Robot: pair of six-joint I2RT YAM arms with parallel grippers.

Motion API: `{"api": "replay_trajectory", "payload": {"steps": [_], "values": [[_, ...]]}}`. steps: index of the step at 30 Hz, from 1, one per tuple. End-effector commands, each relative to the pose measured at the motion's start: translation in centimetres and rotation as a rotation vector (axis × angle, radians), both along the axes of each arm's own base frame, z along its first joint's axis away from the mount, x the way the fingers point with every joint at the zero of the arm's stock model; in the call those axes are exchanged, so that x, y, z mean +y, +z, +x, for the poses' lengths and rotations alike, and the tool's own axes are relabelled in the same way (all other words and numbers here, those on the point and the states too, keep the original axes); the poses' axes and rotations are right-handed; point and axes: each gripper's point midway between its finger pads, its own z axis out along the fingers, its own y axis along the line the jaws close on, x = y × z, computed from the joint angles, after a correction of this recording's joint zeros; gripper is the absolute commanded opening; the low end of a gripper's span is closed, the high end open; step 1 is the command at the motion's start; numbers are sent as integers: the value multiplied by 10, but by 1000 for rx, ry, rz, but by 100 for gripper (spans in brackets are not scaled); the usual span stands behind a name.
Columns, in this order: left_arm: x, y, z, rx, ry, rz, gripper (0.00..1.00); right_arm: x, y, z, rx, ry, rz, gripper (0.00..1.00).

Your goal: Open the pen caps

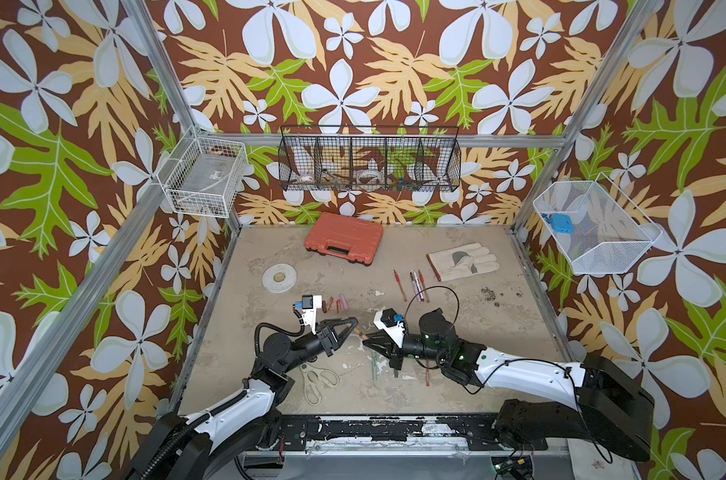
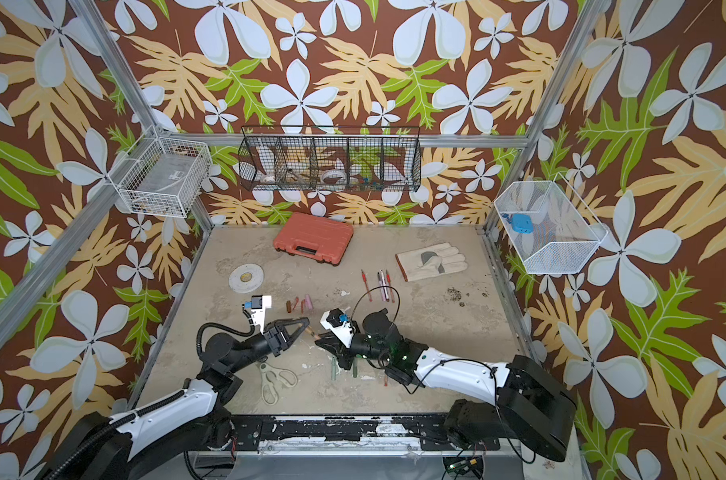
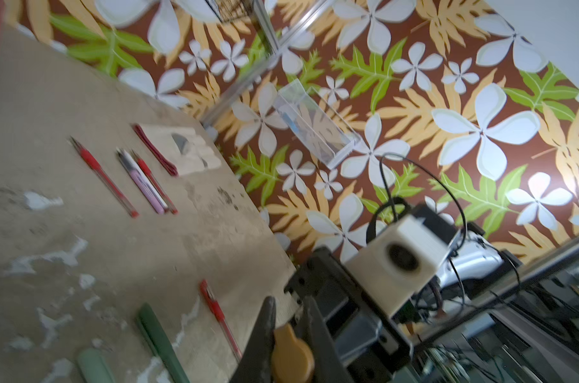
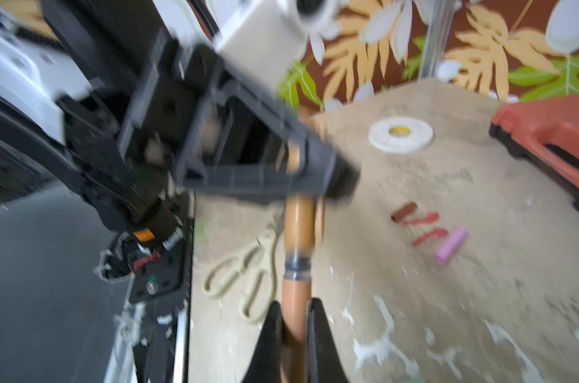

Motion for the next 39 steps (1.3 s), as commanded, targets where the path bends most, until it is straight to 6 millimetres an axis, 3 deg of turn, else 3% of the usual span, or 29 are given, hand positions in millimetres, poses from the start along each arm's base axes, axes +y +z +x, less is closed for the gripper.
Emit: {"api": "replay_trajectory", "payload": {"steps": [1,10,18,27,32,39], "values": [[20,38,10,-117,132,-104,0,-19,-54,-20,90,10,-223,0],[19,36,12,-106,127,-97,0,-20,-40,-18,19,-23,-194,0],[24,9,38,1,246,51,0,-25,-20,-12,11,-57,-120,0],[30,-30,64,160,340,210,0,-59,17,13,-68,-273,-14,0],[45,-53,75,257,442,307,0,-85,37,28,-130,-428,31,0],[44,-70,84,320,451,387,0,-100,41,37,-160,-516,37,0]]}}
